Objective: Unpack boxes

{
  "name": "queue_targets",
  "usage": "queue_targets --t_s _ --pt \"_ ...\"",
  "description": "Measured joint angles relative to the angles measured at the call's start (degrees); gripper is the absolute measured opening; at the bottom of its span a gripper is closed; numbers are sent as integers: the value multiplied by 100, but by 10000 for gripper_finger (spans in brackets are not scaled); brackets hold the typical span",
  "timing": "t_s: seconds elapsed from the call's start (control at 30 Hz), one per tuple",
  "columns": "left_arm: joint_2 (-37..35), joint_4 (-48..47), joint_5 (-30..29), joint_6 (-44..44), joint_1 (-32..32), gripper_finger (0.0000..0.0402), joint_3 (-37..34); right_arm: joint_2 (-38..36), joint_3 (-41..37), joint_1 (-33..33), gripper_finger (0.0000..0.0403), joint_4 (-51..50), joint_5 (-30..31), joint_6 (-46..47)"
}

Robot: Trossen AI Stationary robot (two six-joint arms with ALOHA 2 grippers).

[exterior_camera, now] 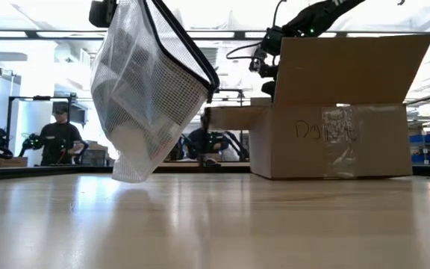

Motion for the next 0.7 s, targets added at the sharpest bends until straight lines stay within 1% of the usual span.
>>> queue_targets --t_s 0.13,0.3,0.47,0.7 --pt "0 0 0 -64 0 0 0 38 0 -227 220 5 -314 -39" --pt "0 0 0 -134 0 0 0 220 0 -409 226 5 -543 -143" --pt "0 2 0 -181 0 0 0 508 0 -450 228 -5 -636 -221" --pt "0 2 0 -261 0 0 0 843 0 -450 218 -113 -1221 -257"
